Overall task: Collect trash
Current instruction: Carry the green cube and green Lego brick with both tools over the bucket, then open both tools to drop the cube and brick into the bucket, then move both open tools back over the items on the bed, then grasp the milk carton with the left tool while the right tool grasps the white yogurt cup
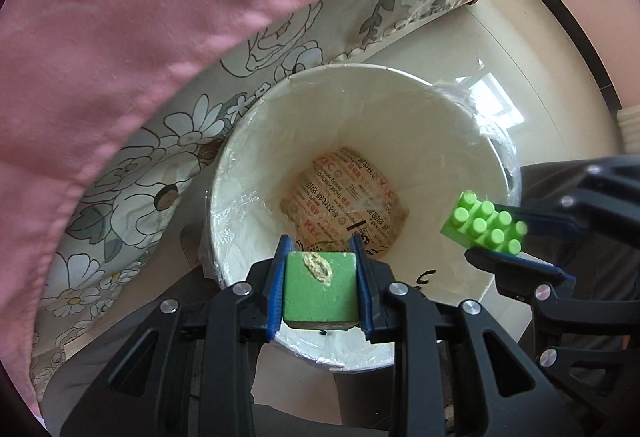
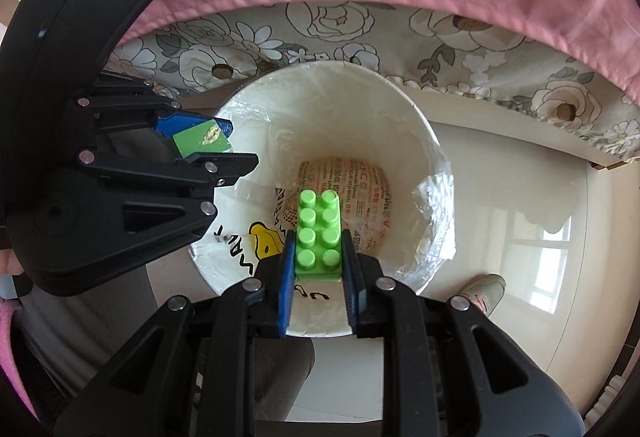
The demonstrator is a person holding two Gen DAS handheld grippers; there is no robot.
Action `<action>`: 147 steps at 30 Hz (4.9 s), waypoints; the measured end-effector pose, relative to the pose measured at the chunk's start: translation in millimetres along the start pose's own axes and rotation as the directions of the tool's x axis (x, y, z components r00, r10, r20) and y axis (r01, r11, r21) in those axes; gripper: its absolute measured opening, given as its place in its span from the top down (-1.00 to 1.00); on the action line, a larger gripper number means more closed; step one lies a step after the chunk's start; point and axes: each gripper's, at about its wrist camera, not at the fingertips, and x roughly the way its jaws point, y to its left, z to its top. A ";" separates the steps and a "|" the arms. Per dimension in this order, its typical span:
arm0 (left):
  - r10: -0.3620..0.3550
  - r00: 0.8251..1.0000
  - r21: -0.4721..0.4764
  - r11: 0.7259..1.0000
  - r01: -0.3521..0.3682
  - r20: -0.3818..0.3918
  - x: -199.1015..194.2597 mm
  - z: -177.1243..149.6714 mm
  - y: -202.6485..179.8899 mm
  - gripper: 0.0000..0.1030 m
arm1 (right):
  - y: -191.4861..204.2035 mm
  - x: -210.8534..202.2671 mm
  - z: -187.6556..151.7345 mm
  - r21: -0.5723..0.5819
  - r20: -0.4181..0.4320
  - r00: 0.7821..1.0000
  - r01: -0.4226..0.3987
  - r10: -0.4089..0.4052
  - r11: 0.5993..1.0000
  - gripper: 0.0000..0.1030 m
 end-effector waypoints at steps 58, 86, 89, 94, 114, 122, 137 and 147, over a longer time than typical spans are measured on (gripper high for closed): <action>0.137 0.955 0.085 0.983 -0.164 0.264 -161.6 7.9 32.7 -0.04 | -6.7 -142.5 39.9 -0.172 0.161 0.978 0.159 -0.132 0.972 0.08; 0.109 0.855 0.564 0.708 -0.425 0.507 -288.0 266.7 153.4 -0.65 | -59.4 -310.5 367.4 -0.376 0.310 0.934 0.292 -0.177 0.880 -0.36; 0.107 0.856 0.615 0.651 -0.445 0.507 -269.1 289.1 157.2 -0.65 | -73.7 -291.1 398.4 -0.398 0.275 0.948 0.265 -0.161 0.878 -0.37; 0.042 0.879 0.671 0.629 -0.393 0.476 -248.8 320.2 160.9 -0.65 | -89.3 -254.8 435.4 -0.448 0.239 0.962 0.230 -0.132 0.864 -0.36; -0.111 0.946 0.751 0.639 -0.167 0.305 -184.6 362.7 160.4 -0.38 | -123.5 -175.9 509.3 -0.429 0.153 0.987 0.024 0.046 0.903 -0.03; -0.132 0.952 0.713 0.693 -0.111 0.277 -187.5 356.4 160.7 0.14 | -128.6 -178.8 504.5 -0.394 0.176 0.984 0.041 0.031 0.918 0.06; -0.044 0.909 0.615 0.749 -0.244 0.415 -253.1 294.2 157.5 0.25 | -94.5 -253.5 459.7 -0.403 0.294 0.956 0.147 -0.024 0.903 0.06; -0.002 0.854 0.560 0.755 -0.341 0.521 -344.0 250.7 121.5 0.25 | -44.2 -337.5 391.2 -0.419 0.370 0.927 0.228 -0.064 0.879 0.06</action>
